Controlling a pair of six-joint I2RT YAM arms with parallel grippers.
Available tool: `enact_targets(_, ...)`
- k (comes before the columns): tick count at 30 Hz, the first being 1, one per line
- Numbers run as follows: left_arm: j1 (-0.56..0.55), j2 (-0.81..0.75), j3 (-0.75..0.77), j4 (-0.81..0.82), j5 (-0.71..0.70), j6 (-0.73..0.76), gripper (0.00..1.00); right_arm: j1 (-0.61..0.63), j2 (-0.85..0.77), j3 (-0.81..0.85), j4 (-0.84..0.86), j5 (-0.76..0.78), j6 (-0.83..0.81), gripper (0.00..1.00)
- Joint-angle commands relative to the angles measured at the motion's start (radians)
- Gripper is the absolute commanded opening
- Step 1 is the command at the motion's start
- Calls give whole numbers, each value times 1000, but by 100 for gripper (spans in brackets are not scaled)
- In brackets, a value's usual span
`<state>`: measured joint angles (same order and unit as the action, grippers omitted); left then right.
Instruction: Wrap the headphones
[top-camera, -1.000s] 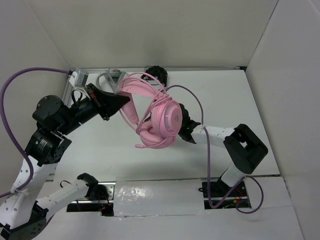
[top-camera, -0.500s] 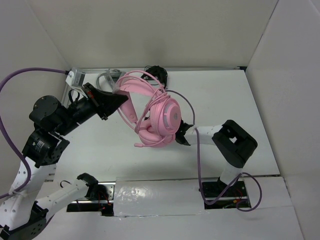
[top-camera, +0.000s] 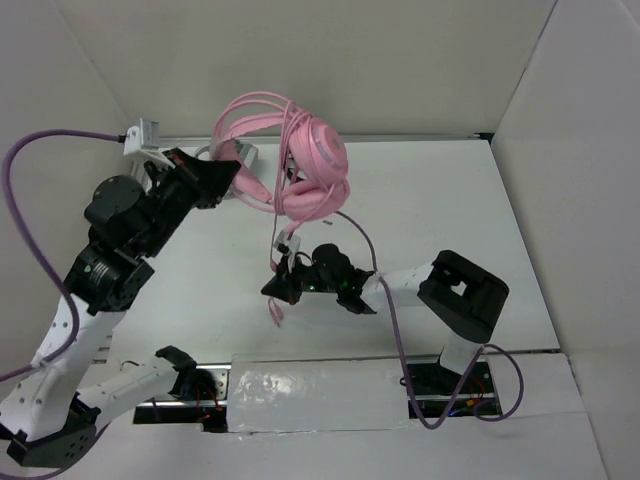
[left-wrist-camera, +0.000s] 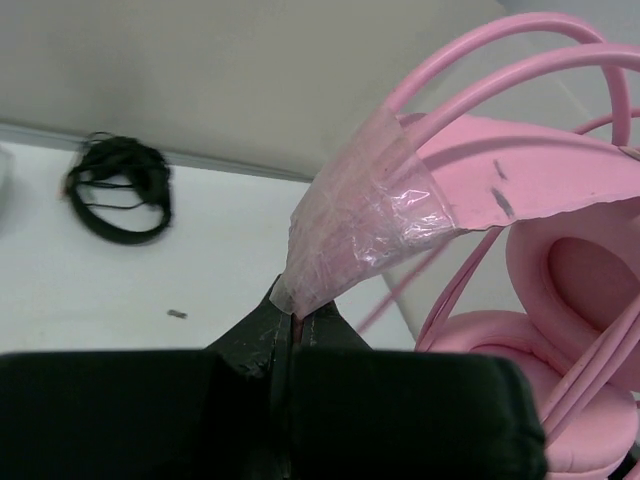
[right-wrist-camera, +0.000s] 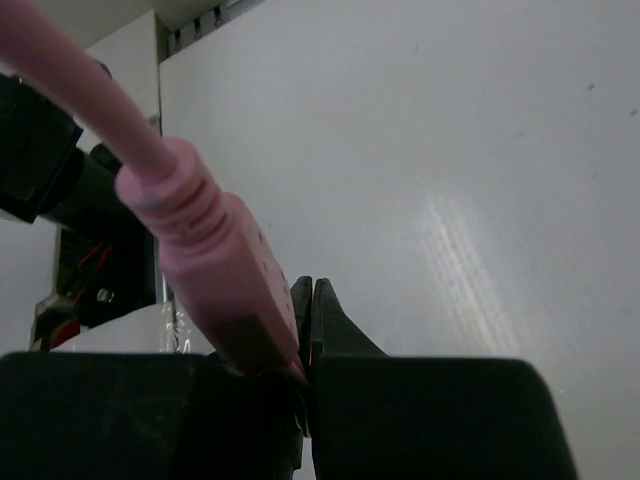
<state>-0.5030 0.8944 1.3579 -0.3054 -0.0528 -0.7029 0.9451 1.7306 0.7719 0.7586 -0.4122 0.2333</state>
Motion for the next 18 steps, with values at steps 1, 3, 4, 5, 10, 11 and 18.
enact_targets(1, -2, 96, 41, 111, -310, -127, 0, 98, -63, -59, -2, 91, 12, 0)
enact_targets(3, 0, 132, 67, 80, -370, -138, 0, 142, -91, -71, -72, 139, 0, 0)
enact_targets(4, 0, 147, 69, 81, -431, -132, 0, 167, -103, -74, -91, 170, -5, 0)
enact_targets(5, -2, 175, 67, 94, -464, -123, 0, 211, -132, -69, -116, 228, -24, 0)
enact_targets(10, 14, 242, 70, 64, -622, -135, 0, 306, -253, -45, -326, 488, -46, 0)
enact_targets(11, 38, 251, 66, 69, -630, -127, 0, 323, -299, -45, -382, 556, -28, 0)
enact_targets(18, 132, 434, 133, -145, -648, -251, 0, 389, -378, 101, -919, 988, 130, 0)
